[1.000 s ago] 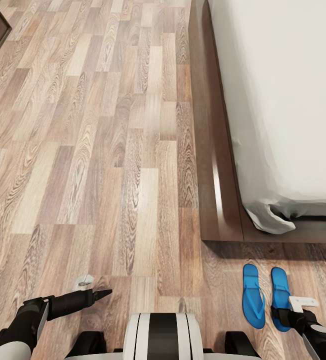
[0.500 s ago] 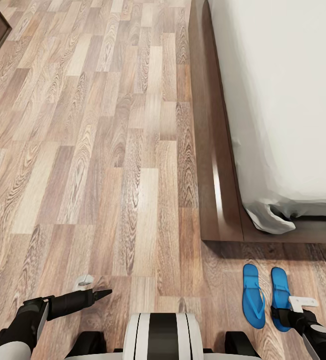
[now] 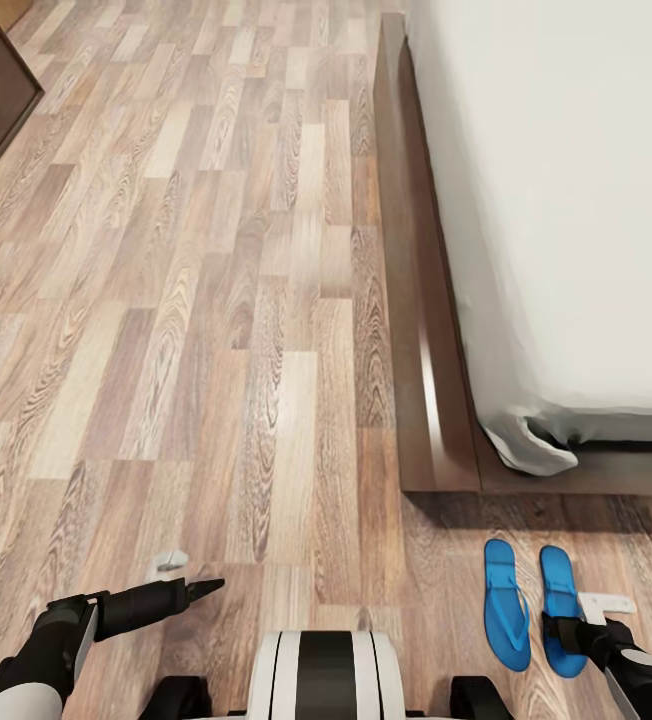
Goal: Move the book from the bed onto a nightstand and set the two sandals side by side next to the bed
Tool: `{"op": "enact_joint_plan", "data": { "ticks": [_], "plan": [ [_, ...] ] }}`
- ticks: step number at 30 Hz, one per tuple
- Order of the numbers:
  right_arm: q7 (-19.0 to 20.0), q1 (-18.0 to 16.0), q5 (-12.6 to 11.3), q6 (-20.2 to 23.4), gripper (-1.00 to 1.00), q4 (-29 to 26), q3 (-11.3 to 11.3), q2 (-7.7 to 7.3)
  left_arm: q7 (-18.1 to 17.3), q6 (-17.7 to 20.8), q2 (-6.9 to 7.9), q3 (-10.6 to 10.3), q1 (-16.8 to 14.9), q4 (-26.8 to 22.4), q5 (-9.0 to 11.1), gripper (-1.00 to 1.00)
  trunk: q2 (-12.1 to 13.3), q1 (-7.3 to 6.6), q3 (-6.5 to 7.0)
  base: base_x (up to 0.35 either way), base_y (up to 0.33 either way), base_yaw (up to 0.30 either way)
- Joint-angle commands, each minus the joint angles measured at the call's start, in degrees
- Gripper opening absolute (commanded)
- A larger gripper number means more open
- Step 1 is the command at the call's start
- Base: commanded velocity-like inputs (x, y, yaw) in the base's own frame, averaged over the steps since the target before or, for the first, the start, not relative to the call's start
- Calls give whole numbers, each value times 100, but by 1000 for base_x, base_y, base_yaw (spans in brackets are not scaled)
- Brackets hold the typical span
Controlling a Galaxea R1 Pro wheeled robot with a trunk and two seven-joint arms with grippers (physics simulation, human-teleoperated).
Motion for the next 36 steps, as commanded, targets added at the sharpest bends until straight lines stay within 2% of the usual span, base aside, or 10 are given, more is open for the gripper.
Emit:
{"op": "enact_joint_plan", "data": {
  "ticks": [1,11,17,20,23,26,28,31,33,36],
  "plan": [
    [42,0,19,32,100,-11,-28,3,-45,55,-6,32,-5,-6,-48,100,0,-3,20,0,0,0],
    [100,0,-11,37,100,-30,-36,3,-12,38,-6,30,-5,-5,-61,100,14,-29,241,0,0,0],
    [151,5,-38,41,100,-36,-45,-6,214,25,-6,31,18,-4,-59,100,22,-44,374,0,0,0],
    [378,8,-76,46,100,-24,-59,-31,380,-20,-6,33,44,-2,-53,100,26,-52,441,0,0,0],
    [969,14,-298,48,100,31,-72,-52,525,-224,-2,43,66,74,-46,100,30,-60,507,0,0,0],
    [2175,20,-833,50,100,205,-80,-68,659,-791,24,60,78,544,-41,100,34,-68,574,0,0,0],
    [2881,21,-1099,50,100,456,-84,-86,727,-1162,43,86,82,865,-40,100,36,-73,618,0,0,0],
    [3407,24,-1253,47,100,796,-84,-165,790,-1407,54,102,87,1074,-40,100,40,-80,685,0,0,0],
    [3775,23,-1363,42,100,1237,-82,-281,847,-1559,65,113,88,1221,-40,100,43,-86,729,0,0,0],
    [3896,23,-1401,37,100,1454,-81,-322,874,-1615,69,116,90,1293,-39,100,47,-93,795,0,0,0]
  ]
}}
